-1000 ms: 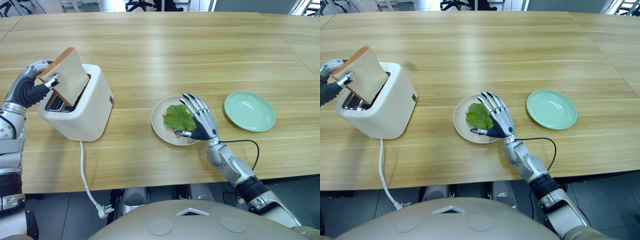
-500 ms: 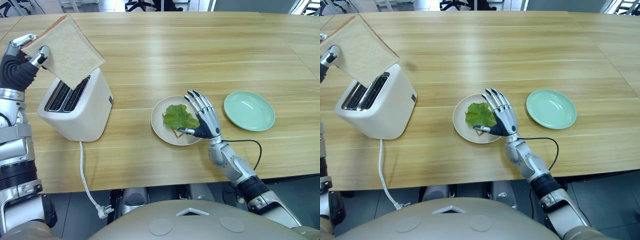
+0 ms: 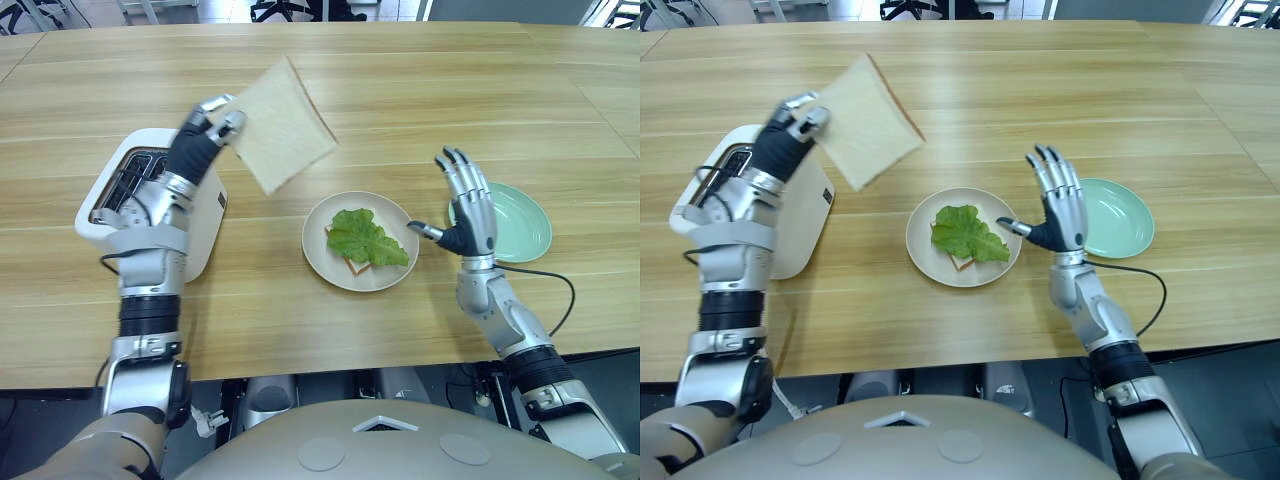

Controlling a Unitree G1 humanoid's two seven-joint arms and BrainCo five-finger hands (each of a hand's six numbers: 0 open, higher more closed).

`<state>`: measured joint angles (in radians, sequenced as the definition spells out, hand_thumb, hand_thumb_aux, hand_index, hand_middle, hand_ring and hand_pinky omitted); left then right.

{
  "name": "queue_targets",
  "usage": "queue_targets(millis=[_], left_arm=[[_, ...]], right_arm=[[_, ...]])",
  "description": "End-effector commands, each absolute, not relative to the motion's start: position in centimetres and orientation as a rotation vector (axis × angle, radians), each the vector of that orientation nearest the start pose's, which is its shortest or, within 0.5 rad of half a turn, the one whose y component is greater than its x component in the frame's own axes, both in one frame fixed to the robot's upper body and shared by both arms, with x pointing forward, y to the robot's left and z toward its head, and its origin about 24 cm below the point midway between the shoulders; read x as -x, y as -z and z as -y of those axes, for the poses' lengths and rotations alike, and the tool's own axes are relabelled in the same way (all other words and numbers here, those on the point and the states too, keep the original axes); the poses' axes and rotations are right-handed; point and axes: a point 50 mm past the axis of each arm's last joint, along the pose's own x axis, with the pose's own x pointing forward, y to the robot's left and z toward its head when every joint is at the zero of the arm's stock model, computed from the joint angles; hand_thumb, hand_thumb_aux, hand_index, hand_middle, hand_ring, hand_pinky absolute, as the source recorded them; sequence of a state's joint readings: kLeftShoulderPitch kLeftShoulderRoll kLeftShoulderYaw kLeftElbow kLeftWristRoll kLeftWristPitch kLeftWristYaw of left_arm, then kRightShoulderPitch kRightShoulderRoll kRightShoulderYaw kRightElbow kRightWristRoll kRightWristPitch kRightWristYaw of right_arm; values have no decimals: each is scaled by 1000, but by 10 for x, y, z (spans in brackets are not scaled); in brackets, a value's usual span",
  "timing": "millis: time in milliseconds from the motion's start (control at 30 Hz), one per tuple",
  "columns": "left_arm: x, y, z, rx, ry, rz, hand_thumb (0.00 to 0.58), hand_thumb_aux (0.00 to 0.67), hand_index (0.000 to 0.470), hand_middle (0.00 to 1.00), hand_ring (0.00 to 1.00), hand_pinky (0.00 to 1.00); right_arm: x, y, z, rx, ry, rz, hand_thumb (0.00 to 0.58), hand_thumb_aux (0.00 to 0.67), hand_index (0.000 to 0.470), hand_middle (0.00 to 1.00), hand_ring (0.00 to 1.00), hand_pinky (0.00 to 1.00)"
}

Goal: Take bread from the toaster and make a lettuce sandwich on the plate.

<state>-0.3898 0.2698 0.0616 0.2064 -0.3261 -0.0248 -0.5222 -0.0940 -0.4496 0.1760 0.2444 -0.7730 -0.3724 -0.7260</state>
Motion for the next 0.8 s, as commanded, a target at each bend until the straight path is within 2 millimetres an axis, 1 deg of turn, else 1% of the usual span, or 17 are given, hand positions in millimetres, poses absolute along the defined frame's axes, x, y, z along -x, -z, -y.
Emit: queue_targets(millis=[33, 233, 400, 467, 667, 800], left_arm=[[-325, -89, -142, 9, 619, 111, 580, 670, 460, 675, 675, 675], [-333, -55, -112, 121, 694, -54, 580, 670, 460, 678, 678, 678], [-331, -30, -101, 117, 703, -147, 580, 670, 460, 678, 678, 678], [-330, -23, -99, 107, 695, -167, 580, 670, 460, 675, 675, 675], [-325, -6, -87, 66, 705, -222, 580, 670, 460, 675, 675, 675], [-319, 4, -83, 20, 726, -249, 580, 670, 460, 675, 675, 675]], right_arm=[[-254, -64, 199, 1033, 243, 593, 0, 0, 0, 0, 0, 0], [-251, -59, 197, 1050, 210, 584, 0, 0, 0, 0, 0, 0], [-249, -54, 186, 1060, 147, 592, 0, 0, 0, 0, 0, 0], [-248, -50, 179, 1060, 105, 594, 0, 0, 0, 0, 0, 0], [-239, -22, 146, 1062, -81, 574, 0, 0, 0, 0, 0, 0], [-233, -9, 131, 1069, -161, 566, 0, 0, 0, 0, 0, 0]])
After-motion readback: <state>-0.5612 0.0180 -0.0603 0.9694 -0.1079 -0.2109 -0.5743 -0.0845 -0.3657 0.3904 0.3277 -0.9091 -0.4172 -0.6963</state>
